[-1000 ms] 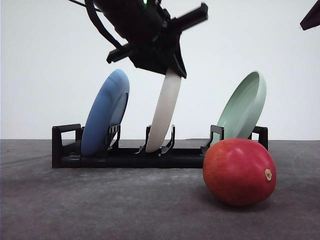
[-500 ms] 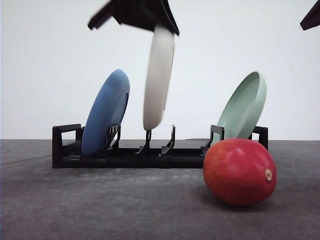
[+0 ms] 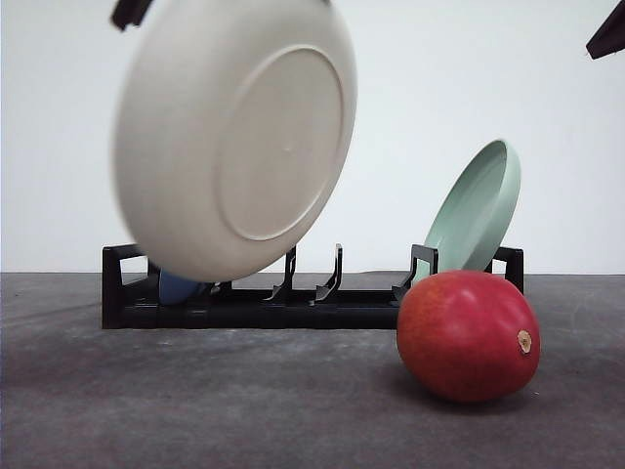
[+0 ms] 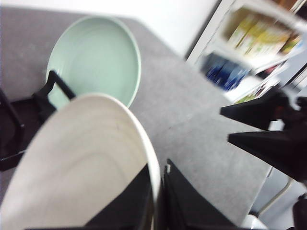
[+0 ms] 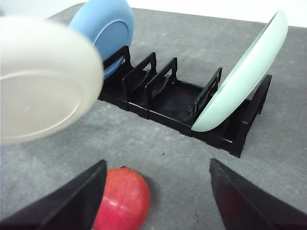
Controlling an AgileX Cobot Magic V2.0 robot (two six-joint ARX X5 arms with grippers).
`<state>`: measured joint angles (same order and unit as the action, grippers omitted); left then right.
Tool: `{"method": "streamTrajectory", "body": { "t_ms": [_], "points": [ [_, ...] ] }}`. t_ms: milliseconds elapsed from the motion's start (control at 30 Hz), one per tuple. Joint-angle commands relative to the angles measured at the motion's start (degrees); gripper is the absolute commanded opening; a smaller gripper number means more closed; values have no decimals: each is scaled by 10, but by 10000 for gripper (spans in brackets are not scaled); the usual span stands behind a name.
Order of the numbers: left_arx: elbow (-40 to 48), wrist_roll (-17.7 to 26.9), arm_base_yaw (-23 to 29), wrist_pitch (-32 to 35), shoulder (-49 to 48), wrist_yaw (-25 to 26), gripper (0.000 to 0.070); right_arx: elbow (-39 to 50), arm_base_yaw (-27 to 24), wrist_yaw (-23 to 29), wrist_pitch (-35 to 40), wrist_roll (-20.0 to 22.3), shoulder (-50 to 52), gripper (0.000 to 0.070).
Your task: Place pomegranate in white plate
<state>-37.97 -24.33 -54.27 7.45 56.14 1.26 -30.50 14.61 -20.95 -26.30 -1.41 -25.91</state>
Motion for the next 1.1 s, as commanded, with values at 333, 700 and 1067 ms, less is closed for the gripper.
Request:
{"method": "streamTrajectory", "body": {
  "t_ms": [333, 700, 1067],
  "points": [
    [101, 197, -12, 5, -62, -1, 9, -8, 2, -1, -15, -13, -2, 429],
    [101, 348, -42, -12, 42, -27, 10, -8, 2, 0, -22, -16, -2, 429],
    [101, 433, -116, 51, 161, -135, 10, -8, 2, 0, -22, -16, -2, 429]
  ]
}}
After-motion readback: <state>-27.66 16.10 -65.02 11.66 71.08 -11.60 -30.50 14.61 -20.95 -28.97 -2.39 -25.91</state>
